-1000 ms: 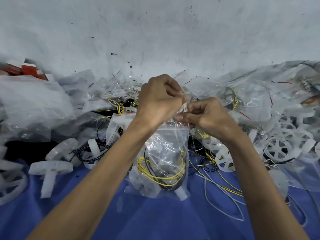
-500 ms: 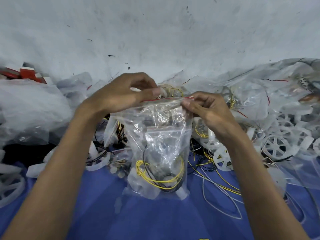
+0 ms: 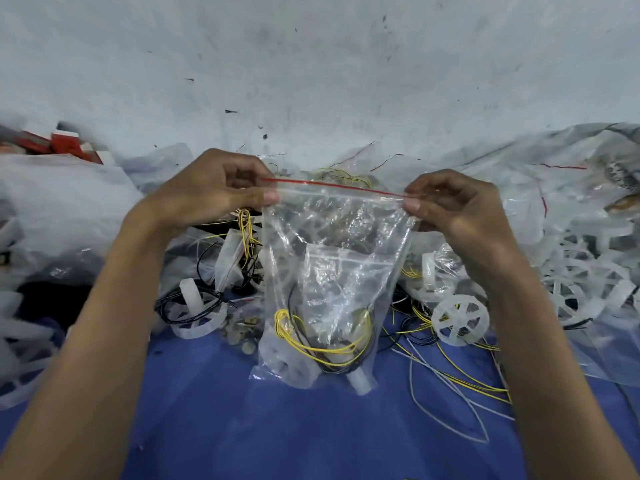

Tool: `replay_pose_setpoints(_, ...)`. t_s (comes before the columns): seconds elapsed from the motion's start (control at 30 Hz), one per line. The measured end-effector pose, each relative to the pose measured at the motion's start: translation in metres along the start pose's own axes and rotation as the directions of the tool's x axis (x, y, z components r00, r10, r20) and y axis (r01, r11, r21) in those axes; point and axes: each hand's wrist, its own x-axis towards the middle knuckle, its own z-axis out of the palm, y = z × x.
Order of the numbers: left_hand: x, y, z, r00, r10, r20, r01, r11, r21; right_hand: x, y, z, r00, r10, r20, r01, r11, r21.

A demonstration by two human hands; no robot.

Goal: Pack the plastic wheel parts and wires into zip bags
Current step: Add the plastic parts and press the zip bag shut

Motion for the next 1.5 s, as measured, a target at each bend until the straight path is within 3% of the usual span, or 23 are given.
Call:
replay_pose_setpoints(0.27,0.003,-0.005,0.000,0.993,0.068,-0.094,-0.067,0.998,0.019,0.003,-0.005,0.001,0.990,-0.137,-0.024,0.123,0.941,-0.316)
replay_pose_setpoints(0.5,0.004,-0.006,0.002,0.989,0.075,-0.127,-0.079,0.996,-0.026,0.004,-0.001,0.002,0.993,-0.116,-0.017,0.103,0.930,-0.353)
replay_pose_setpoints(0.67,0.004,-0.009,0.003,0.991,0.055,-0.123,-0.059,0.998,-0.035,0.004,0.002,0.005,0.953,-0.303,-0.013,0.252,0.816,-0.521)
replay_pose_setpoints(0.83,0.004,-0.009,0.003,0.991,0.027,-0.128,-0.033,0.999,-0.042,-0.002,0.001,-0.002,0.965,-0.263,0.017,0.246,0.873,-0.421)
replay_pose_setpoints(1.0,0.004,-0.004,0.007,0.988,0.039,-0.147,-0.046,0.998,-0.048,0.001,0.005,-0.002,0.930,-0.362,0.066,0.335,0.760,-0.556)
replay_pose_setpoints(1.27,0.000,-0.004,0.001,0.989,0.072,-0.127,-0.078,0.996,-0.043,0.000,-0.009,0.007,0.949,-0.307,0.077,0.310,0.857,-0.412)
replay_pose_setpoints(1.37,0.000,-0.004,-0.001,0.990,0.082,-0.115,-0.085,0.996,-0.023,-0.001,-0.018,-0.001,0.967,-0.084,0.240,0.164,0.928,-0.335)
replay_pose_setpoints(1.43,-0.001,-0.003,-0.001,0.991,0.091,-0.093,-0.092,0.996,-0.007,-0.002,-0.019,-0.004,0.956,0.019,0.291,0.113,0.896,-0.429)
replay_pose_setpoints(1.5,-0.001,-0.001,-0.001,0.992,0.101,-0.071,-0.100,0.995,0.015,-0.003,-0.018,-0.003,0.960,-0.005,0.278,0.163,0.821,-0.547)
